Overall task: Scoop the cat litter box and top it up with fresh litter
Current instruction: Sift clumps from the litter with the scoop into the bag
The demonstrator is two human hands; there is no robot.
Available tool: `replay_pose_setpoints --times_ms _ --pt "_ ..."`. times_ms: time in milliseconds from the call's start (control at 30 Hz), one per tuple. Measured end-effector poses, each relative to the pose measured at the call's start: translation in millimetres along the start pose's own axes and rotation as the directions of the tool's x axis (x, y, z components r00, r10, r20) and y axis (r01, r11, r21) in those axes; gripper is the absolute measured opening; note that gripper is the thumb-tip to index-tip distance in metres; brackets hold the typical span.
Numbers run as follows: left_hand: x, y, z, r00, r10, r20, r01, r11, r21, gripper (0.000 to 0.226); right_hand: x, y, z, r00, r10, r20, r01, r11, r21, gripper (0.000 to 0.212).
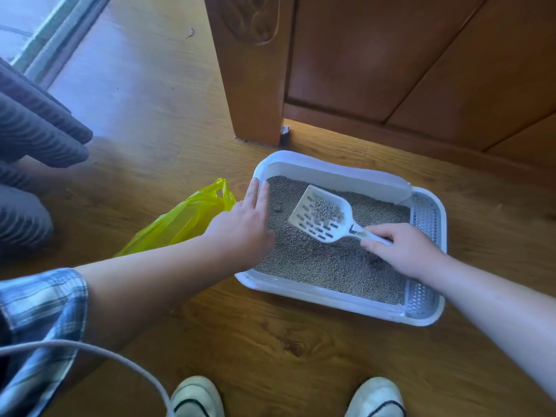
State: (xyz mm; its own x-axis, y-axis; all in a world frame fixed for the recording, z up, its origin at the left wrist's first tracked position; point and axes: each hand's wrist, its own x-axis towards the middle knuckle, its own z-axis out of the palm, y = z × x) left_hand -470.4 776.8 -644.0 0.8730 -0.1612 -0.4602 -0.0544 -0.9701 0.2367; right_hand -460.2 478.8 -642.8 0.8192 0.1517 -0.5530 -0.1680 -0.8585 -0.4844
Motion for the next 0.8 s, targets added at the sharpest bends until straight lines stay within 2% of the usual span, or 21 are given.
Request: replay_pose_setpoints --times_ms 133,233,400,533,633,800 --pt "-2.5 -5.8 -3.9 0.999 -0.003 -0.034 0.002 1.000 -0.024 0.087 0.6 -18.4 -14.0 0.996 -0.056 -0.073 0.059 0.997 0.042 0.019" --pt "-6.6 -16.4 -11.4 0.998 -0.015 -0.059 0.012 0.999 -0.048 0.084 9.0 -45.3 -20.0 0.982 -0.146 -0.124 0.153 0.987 0.053 0.025" --pt "-25.4 -48.6 -18.0 0.994 -0.101 -0.048 0.101 0.995 -0.011 0.081 40.0 -112.1 -6.3 0.943 -0.289 -0.168 0.298 0.954 0.034 0.012" --pt "-51.0 -83.4 -18.7 0.981 -0.196 -0.012 0.196 0.980 0.015 0.077 56.2 -161.0 16.2 0.917 -0.389 -0.091 0.374 0.916 -0.144 0.016" --pt "-77.6 -112.1 -15.7 0.960 -0.281 0.008 0.281 0.959 0.030 0.076 58.1 -185.9 36.9 0.903 -0.428 0.025 0.413 0.851 -0.325 0.022" --pt "-117.2 -149.2 -6.1 0.927 -0.371 0.049 0.366 0.927 0.086 0.074 56.9 -211.2 71.7 0.825 -0.552 0.126 0.500 0.607 -0.617 0.031"
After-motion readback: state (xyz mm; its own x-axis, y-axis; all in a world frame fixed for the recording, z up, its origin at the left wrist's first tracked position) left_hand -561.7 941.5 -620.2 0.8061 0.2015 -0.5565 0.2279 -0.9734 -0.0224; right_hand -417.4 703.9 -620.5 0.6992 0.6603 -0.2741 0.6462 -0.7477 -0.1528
